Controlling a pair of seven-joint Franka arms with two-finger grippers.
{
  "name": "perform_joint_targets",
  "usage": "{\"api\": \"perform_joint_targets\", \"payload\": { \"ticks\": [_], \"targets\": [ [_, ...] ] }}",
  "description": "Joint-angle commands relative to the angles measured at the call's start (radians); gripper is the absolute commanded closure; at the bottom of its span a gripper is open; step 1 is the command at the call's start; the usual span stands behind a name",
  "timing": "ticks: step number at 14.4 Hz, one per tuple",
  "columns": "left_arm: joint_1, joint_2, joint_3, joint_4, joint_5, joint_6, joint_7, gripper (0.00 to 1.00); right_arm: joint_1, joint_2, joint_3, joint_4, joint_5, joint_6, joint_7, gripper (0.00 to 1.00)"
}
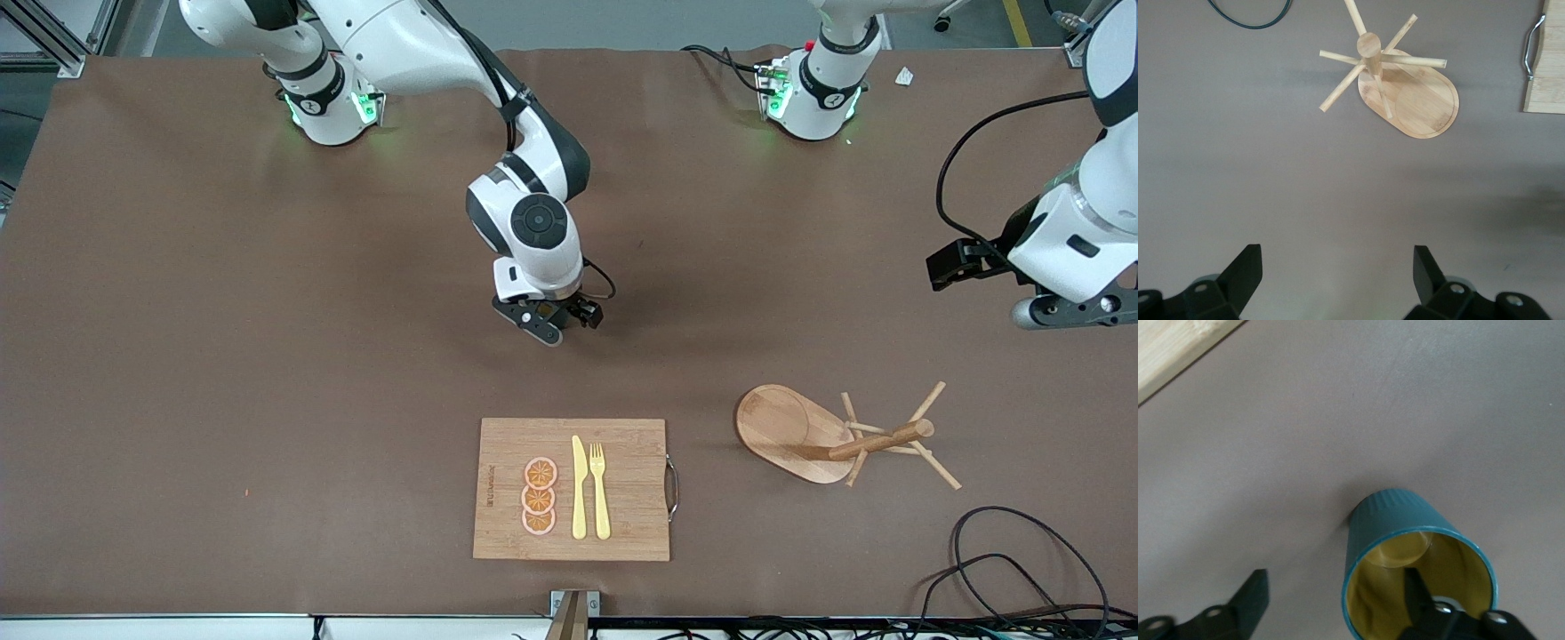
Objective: Transfer cup from left to right arm and place
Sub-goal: 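Lower the right gripper onto the teal mug and close it, then carry the mug away from the cutting board and set it down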
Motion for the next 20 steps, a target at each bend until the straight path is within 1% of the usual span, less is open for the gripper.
{"api": "perform_joint_targets", "payload": {
  "ticks": [1, 2, 3, 4, 7, 10, 12, 13, 14, 17, 20],
  "targets": [
    [0.003, -0.081, 0.02, -0.048, -0.019, -0.015, 0.03, 0.0, 0.015, 0.006, -0.011, 0.011, 0.025, -0.012, -0.104, 0.67],
    [0.003, -0.113, 0.037, -0.081, -0.028, -0.013, 0.06, 0.0, 0.02, 0.006, -0.011, 0.01, 0.024, -0.012, -0.121, 0.79],
    [0.003, -0.142, 0.062, -0.12, -0.043, -0.003, 0.115, 0.0, 0.029, 0.008, -0.011, 0.008, 0.019, -0.008, -0.135, 0.93],
    [0.003, -0.159, 0.068, -0.141, -0.057, 0.011, 0.149, 0.0, 0.029, 0.009, -0.011, 0.008, 0.018, -0.009, -0.152, 0.98],
    [0.003, -0.17, 0.07, -0.151, -0.058, 0.016, 0.159, 0.0, 0.012, -0.003, -0.016, 0.013, 0.016, -0.015, -0.255, 0.99],
    [0.006, -0.199, 0.07, -0.172, -0.068, 0.016, 0.158, 0.0, -0.05, -0.031, -0.025, 0.018, -0.008, -0.095, -0.423, 1.0],
    [0.007, -0.218, 0.07, -0.195, -0.092, 0.016, 0.154, 0.0, -0.138, -0.093, -0.048, 0.019, -0.013, -0.139, -0.587, 1.0],
    [0.012, -0.227, 0.07, -0.215, -0.127, 0.016, 0.151, 0.0, -0.197, -0.109, -0.048, 0.019, -0.01, -0.152, -0.708, 1.0],
    [0.013, -0.241, 0.071, -0.23, -0.138, 0.02, 0.146, 0.0, -0.259, -0.121, -0.048, 0.021, -0.003, -0.156, -0.812, 1.0],
    [0.012, -0.248, 0.071, -0.24, -0.134, 0.028, 0.142, 0.0, -0.449, -0.126, -0.048, 0.021, -0.002, -0.163, -1.125, 1.0],
    [0.013, -0.242, 0.068, -0.234, -0.13, 0.026, 0.14, 0.0, -0.615, -0.121, -0.048, 0.002, -0.009, -0.182, -1.421, 1.0]
  ]
}}
